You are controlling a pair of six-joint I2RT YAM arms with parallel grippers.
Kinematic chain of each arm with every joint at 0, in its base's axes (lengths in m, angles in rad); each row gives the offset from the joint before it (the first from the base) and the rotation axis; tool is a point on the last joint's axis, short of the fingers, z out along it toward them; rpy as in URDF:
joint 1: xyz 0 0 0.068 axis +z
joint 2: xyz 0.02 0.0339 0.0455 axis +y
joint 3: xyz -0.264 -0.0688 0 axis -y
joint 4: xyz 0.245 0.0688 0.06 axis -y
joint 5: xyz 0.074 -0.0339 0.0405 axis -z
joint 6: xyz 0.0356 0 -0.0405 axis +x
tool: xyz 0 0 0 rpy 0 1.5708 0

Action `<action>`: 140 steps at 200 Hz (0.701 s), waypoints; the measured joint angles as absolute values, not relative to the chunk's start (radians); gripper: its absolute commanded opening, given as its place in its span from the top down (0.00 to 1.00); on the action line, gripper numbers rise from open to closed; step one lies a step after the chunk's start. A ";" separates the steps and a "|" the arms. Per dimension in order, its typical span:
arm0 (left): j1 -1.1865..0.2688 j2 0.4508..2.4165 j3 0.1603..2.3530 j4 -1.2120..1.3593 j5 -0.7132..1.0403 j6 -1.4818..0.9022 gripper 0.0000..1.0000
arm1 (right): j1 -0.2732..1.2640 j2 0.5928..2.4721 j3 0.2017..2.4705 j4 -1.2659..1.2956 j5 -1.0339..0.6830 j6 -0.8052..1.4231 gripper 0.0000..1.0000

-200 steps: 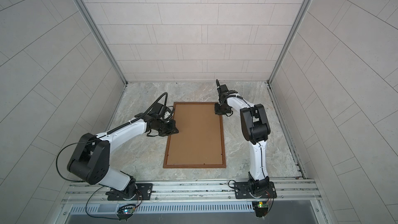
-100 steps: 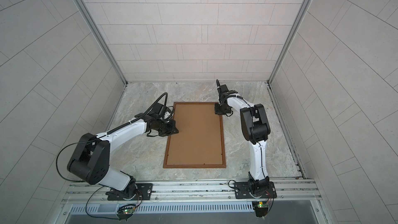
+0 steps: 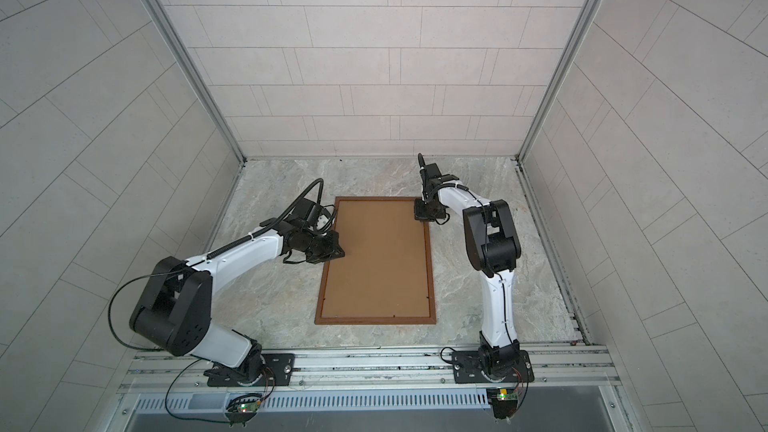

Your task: Put the photo into the frame

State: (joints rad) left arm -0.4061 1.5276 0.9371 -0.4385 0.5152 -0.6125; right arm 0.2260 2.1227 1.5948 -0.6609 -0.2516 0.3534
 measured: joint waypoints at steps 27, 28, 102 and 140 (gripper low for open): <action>-0.406 1.528 0.937 -0.439 0.516 -0.612 0.94 | 0.222 2.131 1.602 -0.657 -0.264 0.361 1.00; -0.406 1.528 0.937 -0.439 0.516 -0.612 0.94 | 0.222 2.131 1.602 -0.657 -0.265 0.361 1.00; -0.406 1.522 0.945 -0.463 0.516 -0.601 0.93 | 0.222 2.147 1.629 -0.686 -0.269 0.367 1.00; -0.406 1.488 0.946 -0.479 0.516 -0.593 0.93 | 0.221 2.165 1.657 -0.714 -0.273 0.366 1.00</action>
